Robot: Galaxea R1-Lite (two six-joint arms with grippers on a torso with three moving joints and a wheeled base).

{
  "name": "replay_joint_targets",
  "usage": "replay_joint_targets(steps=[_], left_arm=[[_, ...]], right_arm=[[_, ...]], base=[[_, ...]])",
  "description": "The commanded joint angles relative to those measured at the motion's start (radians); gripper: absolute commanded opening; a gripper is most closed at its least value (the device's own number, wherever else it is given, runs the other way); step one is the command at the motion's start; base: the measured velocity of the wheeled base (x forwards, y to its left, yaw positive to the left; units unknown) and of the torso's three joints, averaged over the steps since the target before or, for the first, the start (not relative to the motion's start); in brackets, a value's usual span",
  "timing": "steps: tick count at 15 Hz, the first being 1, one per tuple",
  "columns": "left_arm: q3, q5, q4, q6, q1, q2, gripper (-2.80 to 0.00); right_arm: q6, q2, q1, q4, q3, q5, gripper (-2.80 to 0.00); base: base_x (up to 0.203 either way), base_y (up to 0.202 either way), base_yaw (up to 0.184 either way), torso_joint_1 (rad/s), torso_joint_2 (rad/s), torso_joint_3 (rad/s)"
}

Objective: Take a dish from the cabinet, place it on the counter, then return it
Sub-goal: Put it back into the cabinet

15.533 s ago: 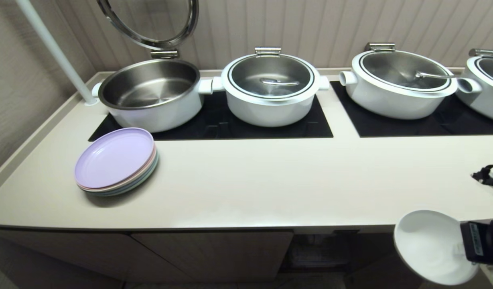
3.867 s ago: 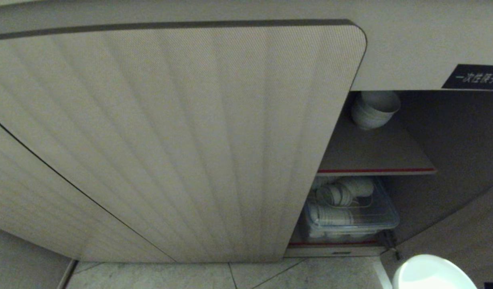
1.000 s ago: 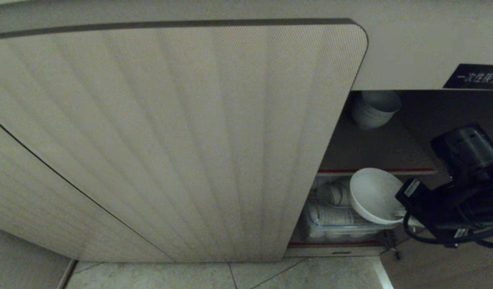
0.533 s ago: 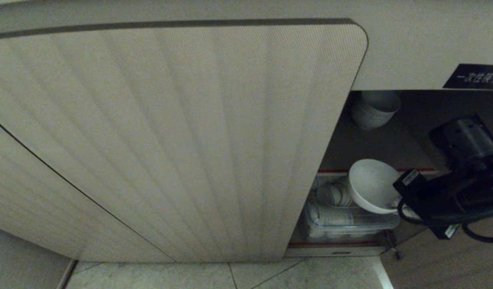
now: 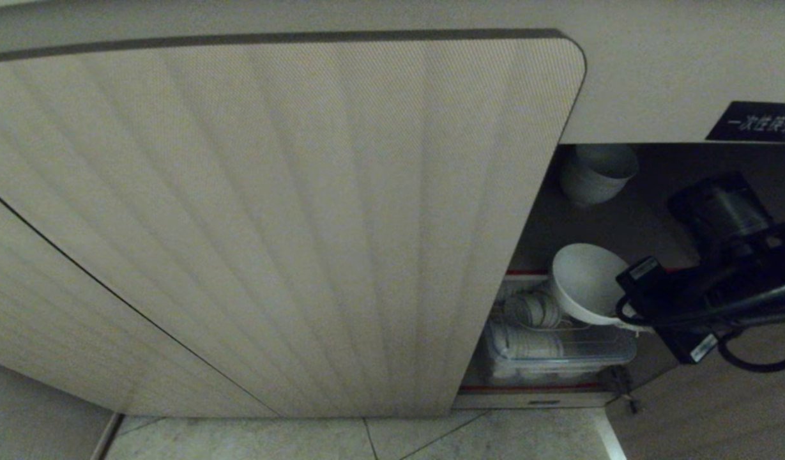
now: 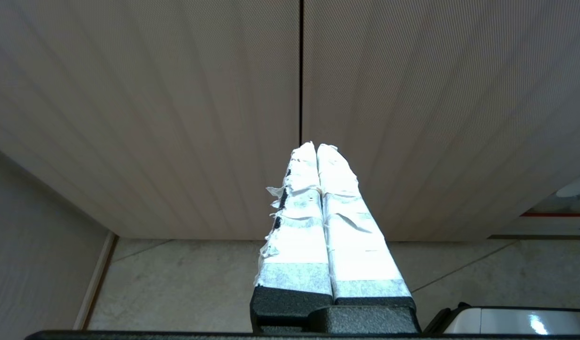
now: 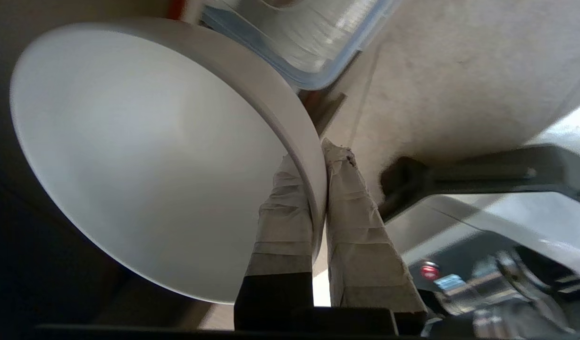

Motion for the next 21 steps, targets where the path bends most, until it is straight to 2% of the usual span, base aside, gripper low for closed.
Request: replay_joint_targets(steps=[1, 9, 21], left_arm=[[0.0, 0.0, 0.0, 0.0, 0.0, 0.0, -2.8], [0.0, 0.0, 0.0, 0.0, 0.0, 0.0, -2.8], [0.0, 0.0, 0.0, 0.0, 0.0, 0.0, -2.8]], right_arm=[[0.014, 0.041, -0.001, -0.005, -0.034, -0.002, -2.8], [0.01, 0.121, -0.009, -0.002, -0.124, -0.002, -2.8], [-0.058, 0.181, -0.056, 0.001, -0.218, 0.004, -2.8]], base=[[0.0, 0.0, 0.0, 0.0, 0.0, 0.0], [0.0, 0.0, 0.0, 0.0, 0.0, 0.0], [0.0, 0.0, 0.0, 0.0, 0.0, 0.0]])
